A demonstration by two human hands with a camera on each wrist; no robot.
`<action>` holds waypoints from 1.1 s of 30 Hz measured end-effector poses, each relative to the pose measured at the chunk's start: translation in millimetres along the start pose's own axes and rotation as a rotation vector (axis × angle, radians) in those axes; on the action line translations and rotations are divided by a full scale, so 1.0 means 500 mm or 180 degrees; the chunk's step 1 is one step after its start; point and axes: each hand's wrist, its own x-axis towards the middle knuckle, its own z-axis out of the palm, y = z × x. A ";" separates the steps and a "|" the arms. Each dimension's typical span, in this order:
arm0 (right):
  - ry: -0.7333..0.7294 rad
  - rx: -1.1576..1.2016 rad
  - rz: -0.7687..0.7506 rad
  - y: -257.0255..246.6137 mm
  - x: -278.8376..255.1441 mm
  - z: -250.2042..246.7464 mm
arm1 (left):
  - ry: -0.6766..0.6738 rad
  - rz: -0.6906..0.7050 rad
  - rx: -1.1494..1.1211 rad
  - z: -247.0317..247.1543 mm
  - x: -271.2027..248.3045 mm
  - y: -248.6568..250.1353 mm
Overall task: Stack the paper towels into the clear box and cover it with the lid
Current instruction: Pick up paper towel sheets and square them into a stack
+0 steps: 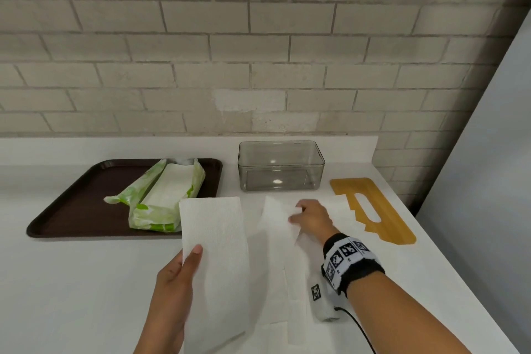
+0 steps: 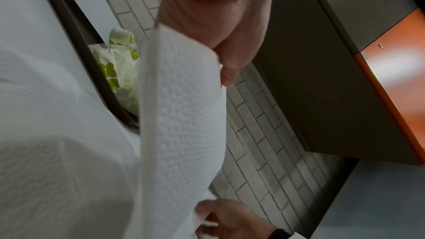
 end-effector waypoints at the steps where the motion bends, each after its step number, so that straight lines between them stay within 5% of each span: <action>1: 0.0055 0.0455 -0.0201 -0.011 -0.008 -0.015 | -0.0010 -0.0031 -0.0035 -0.001 0.000 -0.003; 5: -0.0463 0.2660 -0.0836 -0.083 -0.100 -0.105 | -0.0072 -0.0167 -0.0261 0.007 0.001 -0.003; 9: -0.0940 0.3477 -0.1497 -0.139 -0.193 -0.179 | -0.0212 -0.0229 -0.0380 0.040 0.003 0.000; 11: -0.0805 0.3277 -0.1597 -0.156 -0.211 -0.175 | -0.0361 -0.0251 -0.0468 0.065 0.001 0.006; 16: 0.0833 0.1163 -0.1700 -0.139 -0.190 -0.065 | -0.0578 -0.0535 -0.0689 0.119 -0.010 0.013; 19: 0.1168 0.0285 -0.1598 -0.107 -0.188 -0.021 | -0.0819 -0.0834 -0.0853 0.133 -0.013 0.009; 24: 0.0744 0.0376 -0.1230 -0.073 -0.182 -0.025 | -0.1088 -0.0700 -0.0446 0.135 -0.013 -0.017; 28: 0.0453 0.0800 -0.0334 0.011 -0.129 -0.105 | -0.0974 -0.0622 -0.0420 0.104 -0.005 -0.025; 33: 0.0020 -0.0484 0.0900 0.115 -0.084 -0.161 | -0.0849 -0.0548 -0.0494 0.072 0.002 -0.026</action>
